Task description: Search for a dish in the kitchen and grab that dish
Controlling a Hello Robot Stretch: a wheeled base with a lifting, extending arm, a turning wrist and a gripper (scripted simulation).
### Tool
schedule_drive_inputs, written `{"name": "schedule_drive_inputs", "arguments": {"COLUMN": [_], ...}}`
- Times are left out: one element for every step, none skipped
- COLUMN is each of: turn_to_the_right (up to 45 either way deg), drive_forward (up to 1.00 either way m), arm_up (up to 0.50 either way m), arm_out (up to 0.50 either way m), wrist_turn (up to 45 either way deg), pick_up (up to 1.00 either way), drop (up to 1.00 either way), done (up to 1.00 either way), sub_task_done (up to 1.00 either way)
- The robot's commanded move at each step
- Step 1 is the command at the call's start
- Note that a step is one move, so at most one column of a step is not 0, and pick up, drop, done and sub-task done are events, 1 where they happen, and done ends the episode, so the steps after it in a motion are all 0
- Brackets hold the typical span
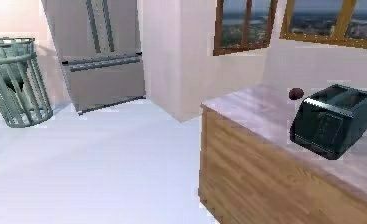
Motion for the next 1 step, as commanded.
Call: {"name": "schedule_drive_inputs", "arguments": {"turn_to_the_right": [-30.0], "drive_forward": [0.0], "arm_up": [0.0], "arm_out": [0.0], "wrist_turn": [0.0], "pick_up": [0.0], "drop": [0.0], "done": [0.0], "sub_task_done": [0.0]}}
